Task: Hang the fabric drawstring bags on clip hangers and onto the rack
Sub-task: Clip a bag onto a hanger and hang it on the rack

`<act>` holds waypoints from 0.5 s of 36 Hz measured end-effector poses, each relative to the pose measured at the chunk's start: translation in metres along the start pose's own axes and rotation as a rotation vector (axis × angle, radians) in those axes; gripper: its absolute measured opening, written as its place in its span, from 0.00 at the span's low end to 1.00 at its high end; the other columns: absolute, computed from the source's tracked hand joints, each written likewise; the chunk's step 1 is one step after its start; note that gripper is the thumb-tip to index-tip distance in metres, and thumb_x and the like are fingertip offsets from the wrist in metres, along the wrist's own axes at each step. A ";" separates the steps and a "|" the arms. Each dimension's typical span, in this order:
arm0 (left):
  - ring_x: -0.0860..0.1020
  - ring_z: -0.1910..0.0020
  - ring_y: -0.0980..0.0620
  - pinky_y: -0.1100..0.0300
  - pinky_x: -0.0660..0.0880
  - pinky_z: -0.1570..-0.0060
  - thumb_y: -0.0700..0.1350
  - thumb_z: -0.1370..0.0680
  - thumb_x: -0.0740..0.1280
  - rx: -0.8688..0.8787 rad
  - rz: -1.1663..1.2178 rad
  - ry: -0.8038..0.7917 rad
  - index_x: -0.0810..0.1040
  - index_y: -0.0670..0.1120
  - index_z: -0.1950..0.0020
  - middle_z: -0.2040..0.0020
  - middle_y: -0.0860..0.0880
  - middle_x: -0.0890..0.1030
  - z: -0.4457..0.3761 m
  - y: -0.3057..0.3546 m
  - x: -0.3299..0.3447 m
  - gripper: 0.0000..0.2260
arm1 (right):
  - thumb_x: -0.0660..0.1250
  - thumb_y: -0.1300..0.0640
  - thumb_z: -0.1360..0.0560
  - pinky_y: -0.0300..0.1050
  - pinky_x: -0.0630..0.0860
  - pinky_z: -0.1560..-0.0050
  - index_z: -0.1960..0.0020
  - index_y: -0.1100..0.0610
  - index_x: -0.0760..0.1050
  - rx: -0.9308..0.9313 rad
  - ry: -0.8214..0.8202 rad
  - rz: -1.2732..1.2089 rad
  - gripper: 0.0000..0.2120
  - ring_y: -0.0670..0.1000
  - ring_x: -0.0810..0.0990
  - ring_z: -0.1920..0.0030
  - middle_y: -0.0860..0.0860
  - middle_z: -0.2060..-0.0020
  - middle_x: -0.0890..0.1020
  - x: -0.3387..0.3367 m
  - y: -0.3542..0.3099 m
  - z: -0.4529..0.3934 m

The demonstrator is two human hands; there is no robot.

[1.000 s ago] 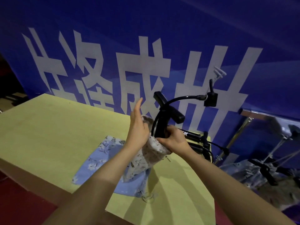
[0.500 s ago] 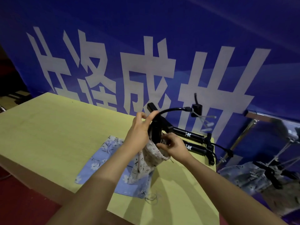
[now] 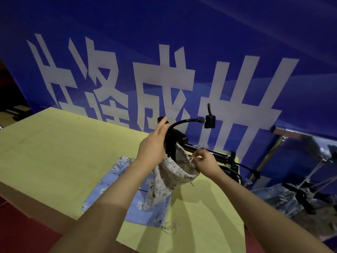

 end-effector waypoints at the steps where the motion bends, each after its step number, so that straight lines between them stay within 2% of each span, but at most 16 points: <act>1: 0.78 0.49 0.45 0.57 0.67 0.67 0.34 0.25 0.61 -0.008 -0.002 -0.001 0.58 0.48 0.26 0.22 0.55 0.49 -0.001 -0.001 0.001 0.29 | 0.60 0.65 0.22 0.39 0.75 0.66 0.54 0.60 0.78 0.016 -0.021 -0.089 0.08 0.53 0.78 0.61 0.56 0.56 0.80 0.001 0.003 0.001; 3: 0.78 0.53 0.45 0.56 0.68 0.69 0.34 0.25 0.61 -0.027 0.003 0.001 0.57 0.49 0.26 0.22 0.56 0.49 -0.002 -0.003 0.001 0.29 | 0.60 0.63 0.21 0.47 0.75 0.61 0.55 0.58 0.77 0.032 -0.042 -0.211 0.09 0.52 0.78 0.62 0.55 0.59 0.80 0.001 0.005 0.003; 6: 0.78 0.55 0.46 0.52 0.75 0.68 0.36 0.24 0.62 -0.050 0.045 0.007 0.58 0.49 0.27 0.22 0.57 0.49 -0.003 -0.008 0.004 0.28 | 0.59 0.60 0.20 0.45 0.75 0.59 0.52 0.57 0.75 0.027 0.008 -0.281 0.07 0.50 0.77 0.60 0.54 0.58 0.79 -0.007 0.005 0.004; 10: 0.78 0.60 0.47 0.55 0.72 0.71 0.38 0.25 0.63 -0.053 0.060 0.013 0.57 0.50 0.27 0.23 0.58 0.49 -0.005 -0.013 0.006 0.28 | 0.56 0.60 0.18 0.48 0.76 0.51 0.50 0.58 0.73 0.047 0.125 -0.513 0.07 0.50 0.78 0.58 0.54 0.60 0.79 -0.029 0.000 0.003; 13: 0.77 0.61 0.48 0.56 0.72 0.70 0.40 0.25 0.62 -0.057 0.043 -0.011 0.55 0.51 0.26 0.23 0.58 0.48 -0.007 -0.012 0.007 0.29 | 0.53 0.63 0.18 0.40 0.74 0.58 0.51 0.59 0.71 0.023 0.165 -0.615 0.09 0.48 0.73 0.65 0.52 0.65 0.74 -0.045 -0.011 0.002; 16: 0.77 0.58 0.48 0.55 0.75 0.67 0.46 0.25 0.62 -0.057 0.006 -0.013 0.55 0.53 0.27 0.23 0.57 0.47 -0.007 -0.011 0.007 0.28 | 0.52 0.66 0.19 0.42 0.69 0.63 0.54 0.59 0.70 0.025 0.167 -0.728 0.10 0.49 0.68 0.67 0.52 0.68 0.69 -0.055 -0.022 0.001; 18: 0.77 0.53 0.46 0.54 0.76 0.61 0.50 0.25 0.62 -0.056 -0.020 0.005 0.56 0.53 0.27 0.23 0.56 0.49 -0.007 -0.009 0.005 0.28 | 0.52 0.68 0.21 0.42 0.69 0.61 0.51 0.59 0.71 0.016 0.142 -0.709 0.10 0.49 0.68 0.67 0.53 0.67 0.69 -0.060 -0.028 0.000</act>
Point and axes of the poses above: each hand's wrist, its own z-axis away from the middle knuckle, its own x-axis out of the palm, y = z × x, the point moved 10 cm from there along -z, towards the middle knuckle
